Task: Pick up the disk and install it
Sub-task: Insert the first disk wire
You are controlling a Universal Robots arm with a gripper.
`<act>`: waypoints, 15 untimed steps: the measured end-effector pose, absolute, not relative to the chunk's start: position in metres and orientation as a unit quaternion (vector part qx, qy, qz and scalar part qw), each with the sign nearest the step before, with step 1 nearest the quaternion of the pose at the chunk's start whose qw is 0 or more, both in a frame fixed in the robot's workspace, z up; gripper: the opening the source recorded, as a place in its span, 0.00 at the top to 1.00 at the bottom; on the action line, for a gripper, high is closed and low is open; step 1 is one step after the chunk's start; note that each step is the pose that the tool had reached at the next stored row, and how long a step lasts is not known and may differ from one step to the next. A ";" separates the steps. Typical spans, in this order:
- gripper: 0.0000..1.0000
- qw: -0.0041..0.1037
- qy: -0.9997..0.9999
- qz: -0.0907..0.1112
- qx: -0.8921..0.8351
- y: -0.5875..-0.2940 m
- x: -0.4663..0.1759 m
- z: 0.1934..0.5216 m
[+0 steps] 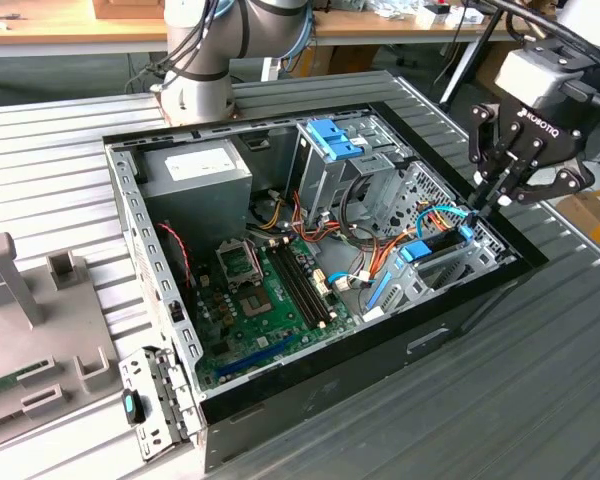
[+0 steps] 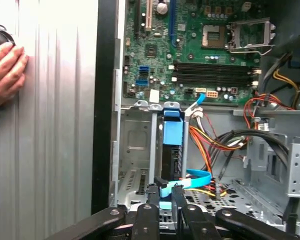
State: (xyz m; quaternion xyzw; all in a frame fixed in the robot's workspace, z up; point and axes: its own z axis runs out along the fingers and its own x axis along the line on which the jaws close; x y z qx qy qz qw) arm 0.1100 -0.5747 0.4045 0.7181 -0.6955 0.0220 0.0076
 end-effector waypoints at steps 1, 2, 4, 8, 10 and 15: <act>0.75 0.008 -0.696 0.023 0.718 -0.575 0.109 0.404; 0.75 0.008 -0.695 0.023 0.718 -0.575 0.107 0.404; 0.75 0.010 -0.695 0.023 0.718 -0.575 0.106 0.402; 0.75 0.014 -0.695 0.019 0.718 -0.575 0.106 0.393; 0.75 0.014 -0.695 0.019 0.718 -0.575 0.106 0.393; 0.62 0.014 -0.695 0.019 0.718 -0.575 0.106 0.393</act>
